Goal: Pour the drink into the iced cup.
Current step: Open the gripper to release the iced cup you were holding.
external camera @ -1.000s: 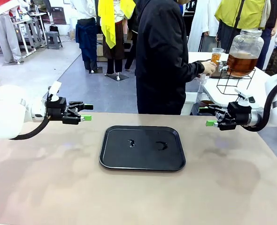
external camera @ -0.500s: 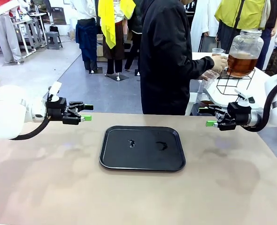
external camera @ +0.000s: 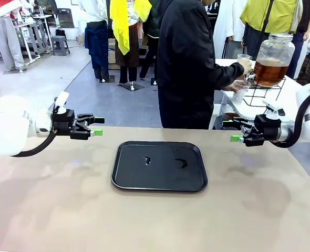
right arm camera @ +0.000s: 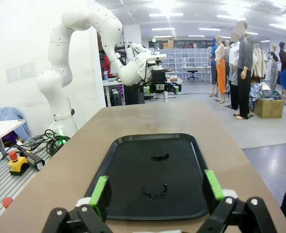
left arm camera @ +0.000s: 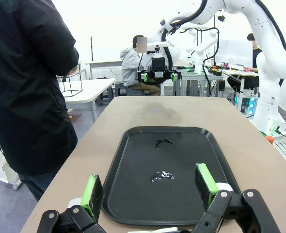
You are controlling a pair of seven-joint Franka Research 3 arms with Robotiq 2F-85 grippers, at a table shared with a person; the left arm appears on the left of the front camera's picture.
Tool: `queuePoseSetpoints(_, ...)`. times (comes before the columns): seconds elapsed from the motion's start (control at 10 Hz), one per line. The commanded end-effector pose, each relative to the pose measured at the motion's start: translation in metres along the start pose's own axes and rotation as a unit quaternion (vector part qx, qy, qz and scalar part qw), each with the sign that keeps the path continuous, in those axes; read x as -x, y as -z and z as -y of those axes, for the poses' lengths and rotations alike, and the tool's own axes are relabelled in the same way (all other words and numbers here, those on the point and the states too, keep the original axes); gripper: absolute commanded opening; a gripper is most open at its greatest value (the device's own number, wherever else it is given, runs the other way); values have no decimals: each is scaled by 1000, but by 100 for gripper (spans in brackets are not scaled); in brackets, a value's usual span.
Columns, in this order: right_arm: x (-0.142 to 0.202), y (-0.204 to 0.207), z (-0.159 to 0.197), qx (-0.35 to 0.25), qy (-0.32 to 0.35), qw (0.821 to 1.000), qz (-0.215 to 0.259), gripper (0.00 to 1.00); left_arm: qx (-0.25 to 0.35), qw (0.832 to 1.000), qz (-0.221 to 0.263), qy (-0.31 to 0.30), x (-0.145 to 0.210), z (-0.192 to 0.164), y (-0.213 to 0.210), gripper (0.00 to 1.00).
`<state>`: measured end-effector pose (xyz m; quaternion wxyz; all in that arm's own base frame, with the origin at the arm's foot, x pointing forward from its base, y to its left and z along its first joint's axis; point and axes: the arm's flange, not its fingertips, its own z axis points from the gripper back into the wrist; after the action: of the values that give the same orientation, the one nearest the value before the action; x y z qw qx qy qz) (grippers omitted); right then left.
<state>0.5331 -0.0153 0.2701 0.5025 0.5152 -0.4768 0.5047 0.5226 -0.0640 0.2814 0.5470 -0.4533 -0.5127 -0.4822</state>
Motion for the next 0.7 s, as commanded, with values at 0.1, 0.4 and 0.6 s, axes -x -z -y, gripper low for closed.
queuePoseSetpoints(0.1,-3,2,0,-4,2,1000,-3,100,-2,1000,-2,-4,-3,-1,1,100)
queuePoseSetpoints(0.4,-3,2,0,-4,2,1000,-3,100,-2,1000,-2,-4,-3,-1,1,100)
queuePoseSetpoints(0.6,-3,2,0,-4,2,1000,-3,100,-2,1000,-2,-4,-3,-1,1,100)
